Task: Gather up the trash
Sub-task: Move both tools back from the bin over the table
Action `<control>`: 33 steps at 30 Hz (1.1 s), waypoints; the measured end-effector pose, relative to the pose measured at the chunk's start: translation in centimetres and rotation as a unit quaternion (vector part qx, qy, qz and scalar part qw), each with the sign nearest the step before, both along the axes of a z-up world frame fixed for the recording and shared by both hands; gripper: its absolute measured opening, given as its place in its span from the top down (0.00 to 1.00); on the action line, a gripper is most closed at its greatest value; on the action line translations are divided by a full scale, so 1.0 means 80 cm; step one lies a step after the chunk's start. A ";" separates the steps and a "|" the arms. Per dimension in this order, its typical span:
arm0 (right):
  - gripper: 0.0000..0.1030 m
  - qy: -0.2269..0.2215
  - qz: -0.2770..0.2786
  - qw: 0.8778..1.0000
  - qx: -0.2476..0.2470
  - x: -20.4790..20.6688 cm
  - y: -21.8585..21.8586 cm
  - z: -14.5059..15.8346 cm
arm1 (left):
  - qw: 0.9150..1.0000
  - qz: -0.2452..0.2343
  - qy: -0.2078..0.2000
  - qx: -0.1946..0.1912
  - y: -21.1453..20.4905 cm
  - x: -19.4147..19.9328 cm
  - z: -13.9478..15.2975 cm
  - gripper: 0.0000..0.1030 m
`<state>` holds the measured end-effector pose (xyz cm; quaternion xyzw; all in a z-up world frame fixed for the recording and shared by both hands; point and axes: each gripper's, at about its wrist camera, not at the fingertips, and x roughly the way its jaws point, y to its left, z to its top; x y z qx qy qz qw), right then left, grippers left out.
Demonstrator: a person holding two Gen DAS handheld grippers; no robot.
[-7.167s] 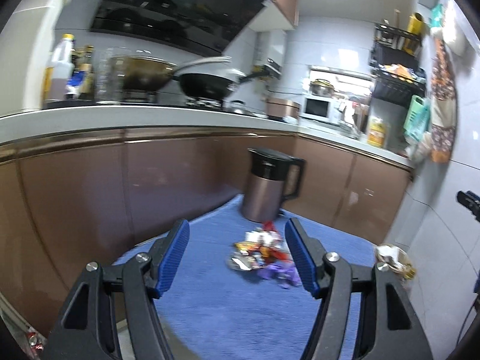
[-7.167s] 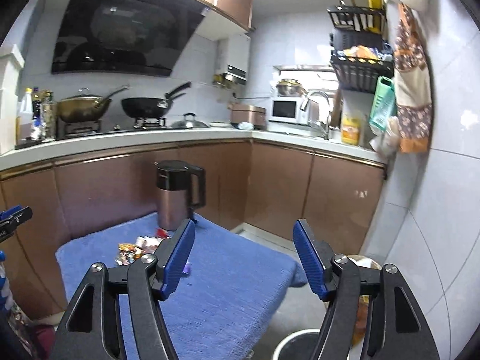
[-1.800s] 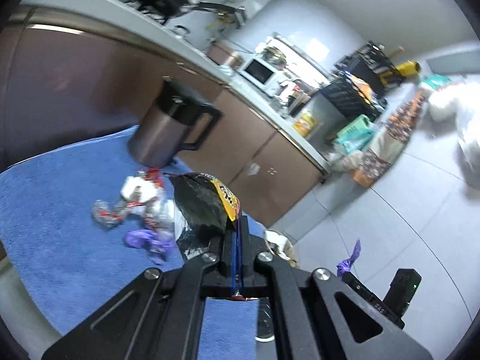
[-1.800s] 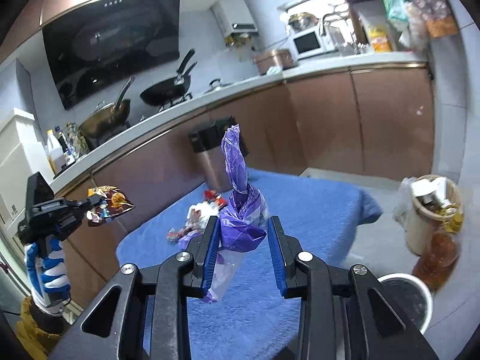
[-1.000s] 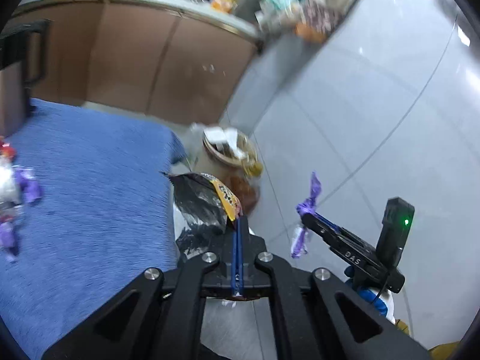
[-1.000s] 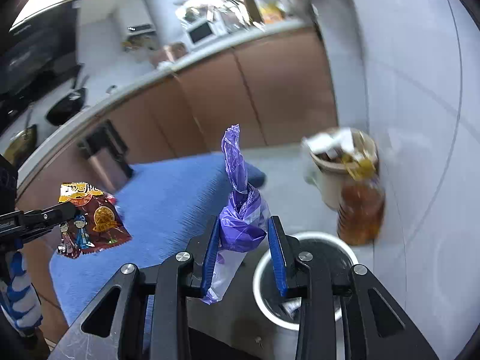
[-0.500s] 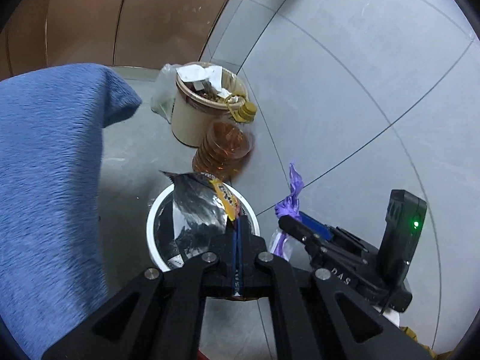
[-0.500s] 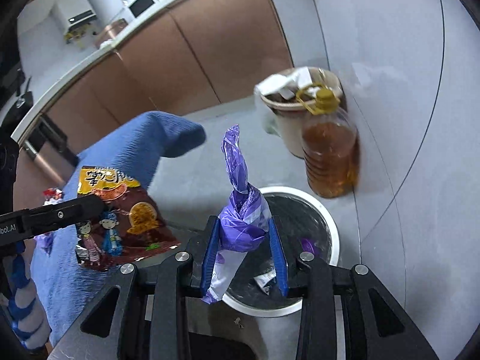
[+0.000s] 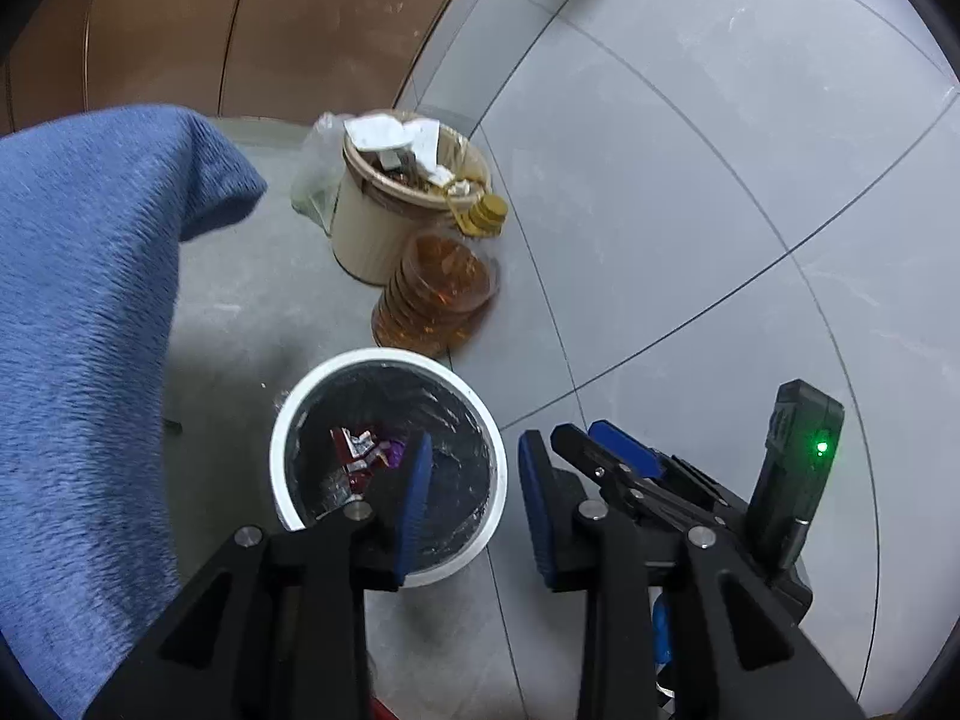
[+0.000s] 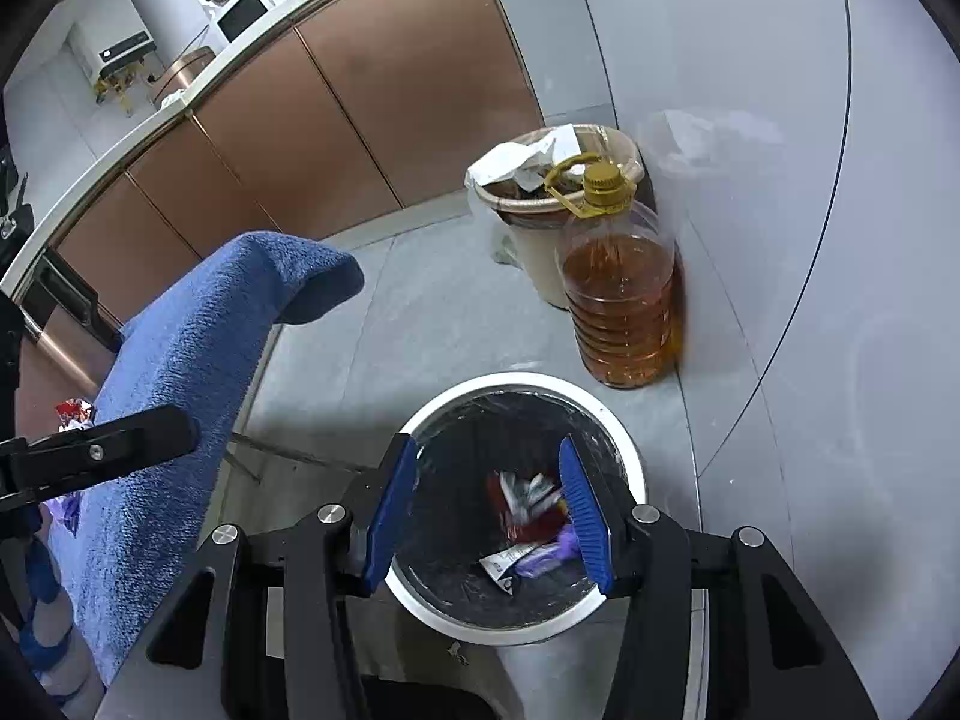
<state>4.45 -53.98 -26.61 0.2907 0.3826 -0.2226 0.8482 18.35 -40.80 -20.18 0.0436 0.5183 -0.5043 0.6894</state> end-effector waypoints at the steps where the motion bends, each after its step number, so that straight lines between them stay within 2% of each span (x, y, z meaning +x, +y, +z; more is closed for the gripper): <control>1: 0.52 -0.002 0.001 1.000 -0.002 0.000 0.002 0.003 | 1.000 0.003 -0.010 -0.003 0.006 -0.002 0.008 0.72; 9: 0.52 -0.025 0.011 0.999 -0.033 -0.001 0.025 0.045 | 0.997 0.026 -0.072 -0.023 0.051 -0.012 0.059 0.72; 17: 0.52 -0.067 0.045 0.994 -0.080 0.002 0.075 0.117 | 0.985 0.062 -0.147 -0.058 0.132 -0.033 0.122 0.72; 19: 0.52 -0.080 0.054 0.991 -0.094 0.002 0.090 0.138 | 0.980 0.080 -0.169 -0.068 0.159 -0.036 0.139 0.70; 22: 0.51 -0.097 0.068 0.986 -0.114 0.001 0.113 0.168 | 0.970 0.110 -0.201 -0.079 0.196 -0.040 0.158 0.55; 24: 0.50 -0.107 0.078 0.983 -0.126 0.000 0.129 0.186 | 0.961 0.134 -0.225 -0.085 0.225 -0.042 0.170 0.51; 28: 0.47 -0.126 0.102 0.975 -0.150 0.000 0.166 0.221 | 0.944 0.181 -0.257 -0.097 0.288 -0.045 0.191 0.49; 31: 0.45 -0.140 0.117 0.970 -0.163 0.000 0.189 0.243 | 0.928 0.224 -0.283 -0.097 0.329 -0.049 0.204 0.49; 33: 0.32 -0.150 0.127 0.965 -0.175 -0.002 0.208 0.260 | 0.917 0.251 -0.293 -0.101 0.361 -0.053 0.210 0.48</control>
